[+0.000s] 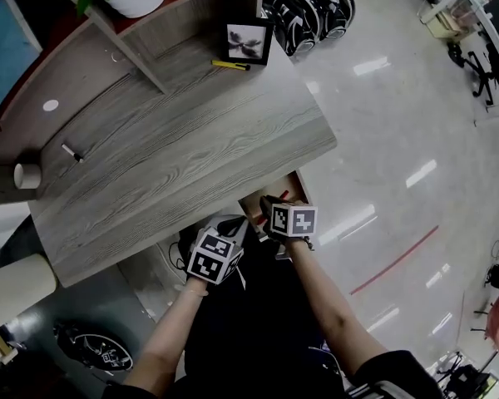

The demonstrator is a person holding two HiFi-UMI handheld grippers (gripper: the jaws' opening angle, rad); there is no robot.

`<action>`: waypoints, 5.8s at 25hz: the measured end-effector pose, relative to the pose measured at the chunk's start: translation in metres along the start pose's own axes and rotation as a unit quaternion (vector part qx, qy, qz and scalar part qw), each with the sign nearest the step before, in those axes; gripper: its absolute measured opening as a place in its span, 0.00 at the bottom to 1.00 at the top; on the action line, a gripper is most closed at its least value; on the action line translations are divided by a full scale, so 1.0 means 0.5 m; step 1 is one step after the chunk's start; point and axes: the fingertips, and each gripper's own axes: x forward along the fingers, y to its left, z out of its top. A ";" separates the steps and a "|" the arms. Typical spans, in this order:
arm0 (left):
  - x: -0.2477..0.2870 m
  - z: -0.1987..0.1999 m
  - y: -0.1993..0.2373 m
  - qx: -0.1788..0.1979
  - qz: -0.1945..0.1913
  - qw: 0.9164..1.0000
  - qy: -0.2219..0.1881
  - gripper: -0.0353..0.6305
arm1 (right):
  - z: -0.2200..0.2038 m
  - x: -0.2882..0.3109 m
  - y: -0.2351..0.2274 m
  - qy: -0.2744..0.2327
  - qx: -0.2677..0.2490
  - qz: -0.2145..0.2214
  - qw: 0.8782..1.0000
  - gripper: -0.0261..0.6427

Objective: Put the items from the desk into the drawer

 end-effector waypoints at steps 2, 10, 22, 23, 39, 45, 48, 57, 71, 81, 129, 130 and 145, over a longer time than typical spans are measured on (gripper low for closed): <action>-0.007 0.011 -0.004 0.001 -0.005 1.000 -0.011 0.09 | 0.011 -0.034 0.015 -0.023 -0.001 0.011 1.000 0.11; -0.074 0.104 -0.036 0.001 -0.024 0.996 -0.090 0.09 | 0.091 -0.190 0.096 -0.144 0.005 0.065 0.987 0.05; -0.197 0.251 -0.051 -0.029 0.000 0.967 -0.252 0.09 | 0.179 -0.347 0.262 -0.257 -0.135 0.113 0.950 0.05; -0.205 0.256 -0.052 -0.034 -0.001 0.964 -0.263 0.09 | 0.180 -0.354 0.271 -0.262 -0.150 0.114 0.946 0.05; -0.218 0.234 -0.034 -0.068 0.023 0.959 -0.275 0.09 | 0.161 -0.341 0.278 -0.231 -0.162 0.119 0.952 0.05; -0.252 0.205 0.011 -0.080 0.048 0.961 -0.260 0.09 | 0.144 -0.293 0.339 -0.201 -0.181 0.133 0.953 0.05; -0.284 0.189 0.055 -0.090 0.068 0.961 -0.252 0.09 | 0.142 -0.266 0.390 -0.189 -0.190 0.145 0.952 0.05; -0.401 0.114 0.202 -0.125 0.120 0.958 -0.229 0.09 | 0.116 -0.162 0.558 -0.149 -0.224 0.163 0.949 0.05; -0.570 -0.008 0.398 -0.162 0.168 0.941 -0.247 0.09 | 0.031 -0.008 0.773 -0.099 -0.285 0.165 0.939 0.05; -0.660 -0.062 0.511 -0.147 0.208 0.933 -0.256 0.09 | 0.007 0.095 0.887 -0.081 -0.319 0.164 0.930 0.05; -0.791 -0.192 0.702 -0.268 0.256 0.883 -0.289 0.09 | 0.133 0.484 1.014 0.054 -0.489 0.052 0.869 0.14; -0.790 -0.194 0.701 -0.268 0.256 0.883 -0.289 0.09 | 0.133 0.483 1.013 0.052 -0.490 0.051 0.869 0.14; -0.710 -0.125 0.638 -0.210 0.187 0.921 -0.270 0.09 | 0.195 0.325 0.961 -0.044 -0.440 0.032 0.896 0.14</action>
